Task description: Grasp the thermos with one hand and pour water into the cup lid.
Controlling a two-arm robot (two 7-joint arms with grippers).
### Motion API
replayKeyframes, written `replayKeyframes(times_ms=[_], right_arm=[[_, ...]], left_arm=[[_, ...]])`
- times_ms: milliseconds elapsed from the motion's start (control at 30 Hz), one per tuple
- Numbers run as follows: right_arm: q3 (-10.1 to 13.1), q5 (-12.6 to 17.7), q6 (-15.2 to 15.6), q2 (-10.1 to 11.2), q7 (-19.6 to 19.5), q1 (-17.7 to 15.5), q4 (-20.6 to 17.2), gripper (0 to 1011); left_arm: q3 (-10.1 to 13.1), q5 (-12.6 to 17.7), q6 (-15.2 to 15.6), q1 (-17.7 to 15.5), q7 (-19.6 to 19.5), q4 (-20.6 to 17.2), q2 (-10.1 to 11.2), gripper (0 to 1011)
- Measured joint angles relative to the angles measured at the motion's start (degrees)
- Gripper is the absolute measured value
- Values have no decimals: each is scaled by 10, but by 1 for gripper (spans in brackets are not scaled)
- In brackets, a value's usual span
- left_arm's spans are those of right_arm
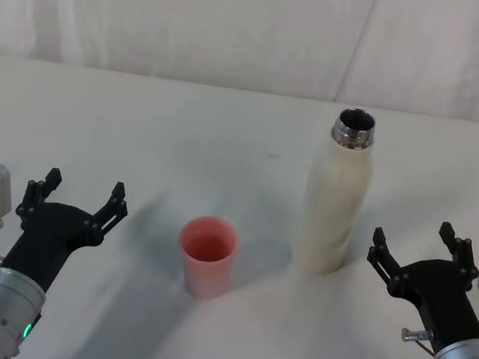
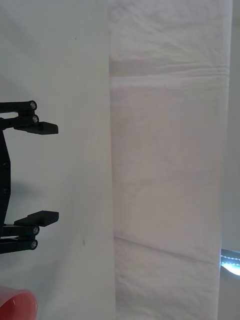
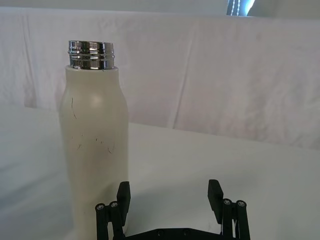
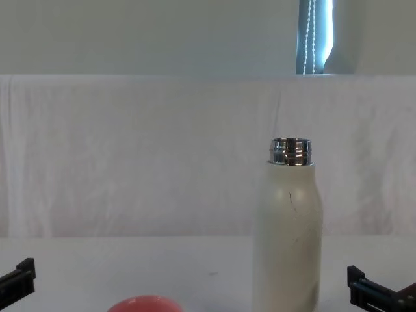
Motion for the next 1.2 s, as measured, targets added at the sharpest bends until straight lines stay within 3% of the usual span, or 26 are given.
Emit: replayKeyframes(times_ms=[1200], right_arm=[[0,0,0,0,0,0,0,999]], left_arm=[[0,0,0,0,0,0,0,1001]])
